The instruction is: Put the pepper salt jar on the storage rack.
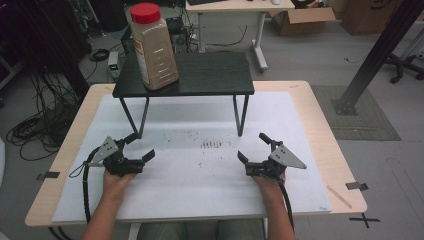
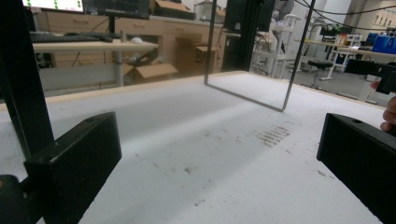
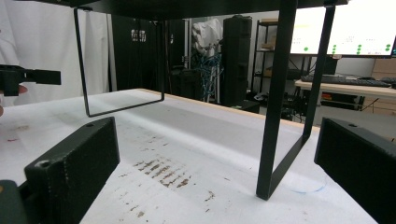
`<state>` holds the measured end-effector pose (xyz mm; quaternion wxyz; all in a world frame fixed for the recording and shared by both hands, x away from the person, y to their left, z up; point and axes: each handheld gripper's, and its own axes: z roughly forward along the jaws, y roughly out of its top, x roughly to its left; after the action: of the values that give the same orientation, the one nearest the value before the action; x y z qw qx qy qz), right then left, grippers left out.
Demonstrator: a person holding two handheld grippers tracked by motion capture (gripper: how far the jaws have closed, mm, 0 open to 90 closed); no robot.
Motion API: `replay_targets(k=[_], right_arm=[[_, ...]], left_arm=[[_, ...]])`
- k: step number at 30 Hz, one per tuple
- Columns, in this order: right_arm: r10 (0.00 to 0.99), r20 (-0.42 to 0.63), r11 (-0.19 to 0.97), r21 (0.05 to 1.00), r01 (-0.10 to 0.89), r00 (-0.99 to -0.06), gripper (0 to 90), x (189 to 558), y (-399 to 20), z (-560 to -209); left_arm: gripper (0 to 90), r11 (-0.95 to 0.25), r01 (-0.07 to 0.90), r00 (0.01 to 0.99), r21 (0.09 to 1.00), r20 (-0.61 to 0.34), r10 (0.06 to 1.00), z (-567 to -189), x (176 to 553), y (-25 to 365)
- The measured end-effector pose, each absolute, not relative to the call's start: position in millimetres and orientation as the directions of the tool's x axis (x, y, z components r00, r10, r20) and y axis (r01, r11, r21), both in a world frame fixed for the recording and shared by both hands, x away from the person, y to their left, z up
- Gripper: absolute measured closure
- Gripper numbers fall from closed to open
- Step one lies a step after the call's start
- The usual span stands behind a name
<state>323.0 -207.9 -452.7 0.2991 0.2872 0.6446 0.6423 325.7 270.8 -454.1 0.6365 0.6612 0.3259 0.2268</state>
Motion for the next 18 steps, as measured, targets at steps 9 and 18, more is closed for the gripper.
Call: replay_targets(k=[9,18], right_arm=[[0.754,-0.019,0.012,1.0,-0.014,-0.657,0.0,323,-208,-453],[0.754,-0.019,0.012,1.0,-0.016,-0.657,0.0,322,-208,-453]], left_arm=[[0.2,-0.014,0.007,0.662,1.0,0.006,0.75,-457,312,266],[0.2,-0.015,0.009,0.656,1.0,0.006,0.754,-457,312,265]])
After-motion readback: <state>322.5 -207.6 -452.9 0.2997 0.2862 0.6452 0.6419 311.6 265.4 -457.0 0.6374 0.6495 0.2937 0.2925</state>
